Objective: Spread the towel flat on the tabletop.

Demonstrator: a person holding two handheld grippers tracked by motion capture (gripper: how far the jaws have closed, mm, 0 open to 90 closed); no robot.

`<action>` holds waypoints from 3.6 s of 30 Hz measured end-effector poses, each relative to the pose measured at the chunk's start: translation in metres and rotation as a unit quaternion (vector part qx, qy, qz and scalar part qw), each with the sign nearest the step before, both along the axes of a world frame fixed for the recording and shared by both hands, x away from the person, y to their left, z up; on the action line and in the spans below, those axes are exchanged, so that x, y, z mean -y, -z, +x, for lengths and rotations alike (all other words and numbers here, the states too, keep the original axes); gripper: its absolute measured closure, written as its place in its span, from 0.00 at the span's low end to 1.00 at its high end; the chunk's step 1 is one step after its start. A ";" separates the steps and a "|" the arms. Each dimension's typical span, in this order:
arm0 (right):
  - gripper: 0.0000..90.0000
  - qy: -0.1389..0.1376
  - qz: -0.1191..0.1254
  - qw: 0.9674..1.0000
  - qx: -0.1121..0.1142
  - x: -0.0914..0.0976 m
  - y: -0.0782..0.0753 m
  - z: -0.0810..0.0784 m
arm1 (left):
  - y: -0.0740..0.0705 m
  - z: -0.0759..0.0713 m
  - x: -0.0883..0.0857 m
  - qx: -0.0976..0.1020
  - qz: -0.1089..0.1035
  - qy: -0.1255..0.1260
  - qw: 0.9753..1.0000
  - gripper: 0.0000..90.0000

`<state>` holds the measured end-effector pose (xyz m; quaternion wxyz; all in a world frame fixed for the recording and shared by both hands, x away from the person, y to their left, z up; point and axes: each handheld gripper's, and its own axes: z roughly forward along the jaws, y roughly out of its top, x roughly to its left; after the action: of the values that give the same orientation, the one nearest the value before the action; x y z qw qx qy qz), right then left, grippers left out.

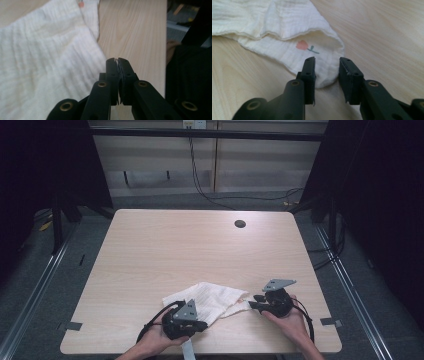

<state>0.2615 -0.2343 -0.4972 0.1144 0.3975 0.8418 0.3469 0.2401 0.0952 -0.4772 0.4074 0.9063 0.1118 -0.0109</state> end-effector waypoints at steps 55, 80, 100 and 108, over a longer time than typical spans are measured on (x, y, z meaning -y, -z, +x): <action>0.98 -0.020 0.085 0.996 0.036 0.009 -0.044 0.006 | -0.040 0.034 -0.050 -0.023 -0.077 -0.044 0.996 0.98; 0.98 -0.048 0.148 0.982 0.110 0.009 -0.121 0.037 | -0.101 0.059 -0.091 0.035 -0.158 -0.133 0.978 0.98; 0.98 -0.052 0.151 0.973 0.165 0.020 -0.189 0.027 | -0.142 0.062 -0.117 0.078 -0.189 -0.151 0.967 0.98; 0.98 -0.065 0.157 0.966 0.196 0.019 -0.210 0.008 | -0.157 0.042 -0.124 0.099 -0.208 -0.138 0.963 0.98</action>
<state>0.2693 -0.2537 -0.2868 0.1908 0.2790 0.7618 0.5527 0.2821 0.2189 -0.3200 0.5937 0.7739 0.1898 0.1125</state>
